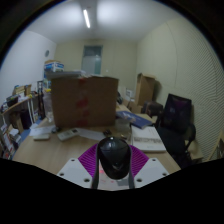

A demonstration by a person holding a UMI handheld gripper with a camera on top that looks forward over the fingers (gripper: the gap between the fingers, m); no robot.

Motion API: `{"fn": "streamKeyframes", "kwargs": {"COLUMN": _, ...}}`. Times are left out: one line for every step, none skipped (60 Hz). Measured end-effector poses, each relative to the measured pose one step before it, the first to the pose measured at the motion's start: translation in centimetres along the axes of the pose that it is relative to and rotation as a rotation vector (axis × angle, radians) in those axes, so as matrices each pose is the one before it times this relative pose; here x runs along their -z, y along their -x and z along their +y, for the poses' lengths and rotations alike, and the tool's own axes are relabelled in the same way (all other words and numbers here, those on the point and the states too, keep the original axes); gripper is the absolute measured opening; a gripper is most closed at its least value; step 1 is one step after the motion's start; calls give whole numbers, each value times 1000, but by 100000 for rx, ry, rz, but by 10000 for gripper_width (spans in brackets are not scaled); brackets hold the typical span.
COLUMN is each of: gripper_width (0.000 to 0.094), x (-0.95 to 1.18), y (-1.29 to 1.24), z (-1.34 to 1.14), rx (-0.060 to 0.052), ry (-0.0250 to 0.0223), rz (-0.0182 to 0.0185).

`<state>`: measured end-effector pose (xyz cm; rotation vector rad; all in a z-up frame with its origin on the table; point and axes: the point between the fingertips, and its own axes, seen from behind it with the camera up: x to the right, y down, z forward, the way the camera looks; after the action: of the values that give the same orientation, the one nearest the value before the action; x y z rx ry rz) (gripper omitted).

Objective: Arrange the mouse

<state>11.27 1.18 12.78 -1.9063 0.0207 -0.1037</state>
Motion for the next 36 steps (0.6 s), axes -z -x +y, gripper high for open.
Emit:
{"fn": "streamKeyframes", "kwargs": {"gripper_width": 404, "x": -641, "y": -639, "z": 590, "rx": -207, "ry": 1907, "rz": 488}}
{"fn": "streamKeyframes", "kwargs": {"gripper_width": 403, "x": -651, "y": -563, "z": 687, "rx": -296, "ry": 2030, "rz": 337}}
{"fn": "streamKeyframes", "kwargs": {"gripper_width": 404, "x": -717, "y": -468, "z": 755, "rx": -209, "ry": 2071, "rz": 202}}
{"fn": "streamKeyframes", "kwargs": {"gripper_width": 404, "x": -701, "y": -435, "z": 797, "rx": -189, "ry": 2240, "rz": 266}}
{"fn": "streamKeyframes", "kwargs": {"gripper_width": 404, "x": -699, "y": -404, "z": 889, "rx": -188, "ry": 2269, "rz": 373}}
{"fn": "streamKeyframes", "kwargs": {"gripper_width": 403, "x": -1147, "y": -174, "z": 1233, "rx": -139, "ry": 2181, "rz": 492}}
{"fn": "streamKeyframes", "kwargs": {"gripper_width": 404, "x": -556, "y": -404, "z": 835, "rx": 86, "ry": 2256, "rz": 245}}
{"fn": "streamKeyframes", "kwargs": {"gripper_width": 405, "x": -632, "y": -305, "z": 843, "rx": 234, "ry": 2141, "rz": 179}}
{"fn": "streamKeyframes", "kwargs": {"gripper_width": 407, "x": -639, "y": -158, "z": 768, "rx": 179, "ry": 1874, "rz": -12}}
{"fn": "streamKeyframes", "kwargs": {"gripper_width": 406, "x": -551, "y": -89, "z": 741, "rx": 189, "ry": 1831, "rz": -141}}
{"fn": "streamKeyframes", "kwargs": {"gripper_width": 405, "x": -514, "y": -58, "z": 713, "rx": 132, "ry": 1770, "rz": -269}}
{"fn": "streamKeyframes", "kwargs": {"gripper_width": 404, "x": -471, "y": -24, "z": 667, "rx": 54, "ry": 1647, "rz": -311}}
{"fn": "streamKeyframes", "kwargs": {"gripper_width": 404, "x": -465, "y": -4, "z": 588, "rx": -97, "ry": 1482, "rz": -325}}
{"fn": "streamKeyframes", "kwargs": {"gripper_width": 405, "x": -558, "y": 60, "z": 564, "rx": -66, "ry": 1658, "rz": -340}}
{"fn": "streamKeyframes", "kwargs": {"gripper_width": 437, "x": -621, "y": 82, "z": 729, "rx": -91, "ry": 1803, "rz": -478}}
{"fn": "streamKeyframes", "kwargs": {"gripper_width": 416, "x": -134, "y": 84, "z": -287, "rx": -708, "ry": -1726, "rz": -834}}
{"fn": "streamKeyframes", "kwargs": {"gripper_width": 407, "x": -136, "y": -23, "z": -243, "rx": -425, "ry": -1273, "rz": -506}}
{"fn": "streamKeyframes", "kwargs": {"gripper_width": 410, "x": -59, "y": -62, "z": 318, "rx": -298, "ry": 1281, "rz": -490}}
{"fn": "streamKeyframes", "kwargs": {"gripper_width": 409, "x": 0, "y": 5, "z": -134, "rx": -1221, "ry": -331, "rz": -530}}
{"fn": "streamKeyframes", "kwargs": {"gripper_width": 411, "x": -6, "y": 6, "z": 21, "rx": -1217, "ry": 306, "rz": -410}}
{"fn": "streamKeyframes", "kwargs": {"gripper_width": 438, "x": 30, "y": 53, "z": 172, "rx": -1091, "ry": 827, "rz": -426}}
{"fn": "streamKeyframes", "kwargs": {"gripper_width": 465, "x": -35, "y": 91, "z": -92, "rx": -706, "ry": -185, "rz": -500}}
{"fn": "streamKeyframes", "kwargs": {"gripper_width": 485, "x": 207, "y": 17, "z": -116, "rx": -132, "ry": 661, "rz": -226}}
{"fn": "streamKeyframes", "kwargs": {"gripper_width": 501, "x": -105, "y": 98, "z": -6, "rx": 101, "ry": 70, "rz": -137}}
{"fn": "streamKeyframes", "kwargs": {"gripper_width": 516, "x": -52, "y": -5, "z": -46, "rx": 358, "ry": -43, "rz": -146}}
{"fn": "streamKeyframes", "kwargs": {"gripper_width": 578, "x": -25, "y": -5, "z": 36, "rx": 459, "ry": 333, "rz": -171}}
{"fn": "streamKeyframes", "kwargs": {"gripper_width": 563, "x": -32, "y": -4, "z": -63, "rx": 287, "ry": 39, "rz": -161}}
{"fn": "streamKeyframes", "kwargs": {"gripper_width": 579, "x": -44, "y": 39, "z": -18, "rx": 153, "ry": 45, "rz": -313}}
{"fn": "streamKeyframes", "kwargs": {"gripper_width": 586, "x": -40, "y": 60, "z": 38, "rx": 65, "ry": 337, "rz": -467}}
{"fn": "streamKeyframes", "kwargs": {"gripper_width": 614, "x": 10, "y": 60, "z": 9, "rx": -85, "ry": 178, "rz": -577}}
{"fn": "streamKeyframes", "kwargs": {"gripper_width": 672, "x": 224, "y": 61, "z": -135, "rx": -256, "ry": -18, "rz": -820}}
{"fn": "streamKeyframes", "kwargs": {"gripper_width": 714, "x": 205, "y": 135, "z": -5, "rx": -488, "ry": -334, "rz": -919}}
{"fn": "streamKeyframes", "kwargs": {"gripper_width": 774, "x": 160, "y": 173, "z": -51, "rx": -867, "ry": -509, "rz": -1137}}
{"fn": "streamKeyframes", "kwargs": {"gripper_width": 835, "x": 265, "y": 162, "z": -106, "rx": -1055, "ry": -743, "rz": -907}}
{"fn": "streamKeyframes", "kwargs": {"gripper_width": 895, "x": 276, "y": 105, "z": -118, "rx": -1030, "ry": -942, "rz": -710}}
{"fn": "streamKeyframes", "kwargs": {"gripper_width": 856, "x": 330, "y": 45, "z": -100, "rx": -871, "ry": -980, "rz": -542}}
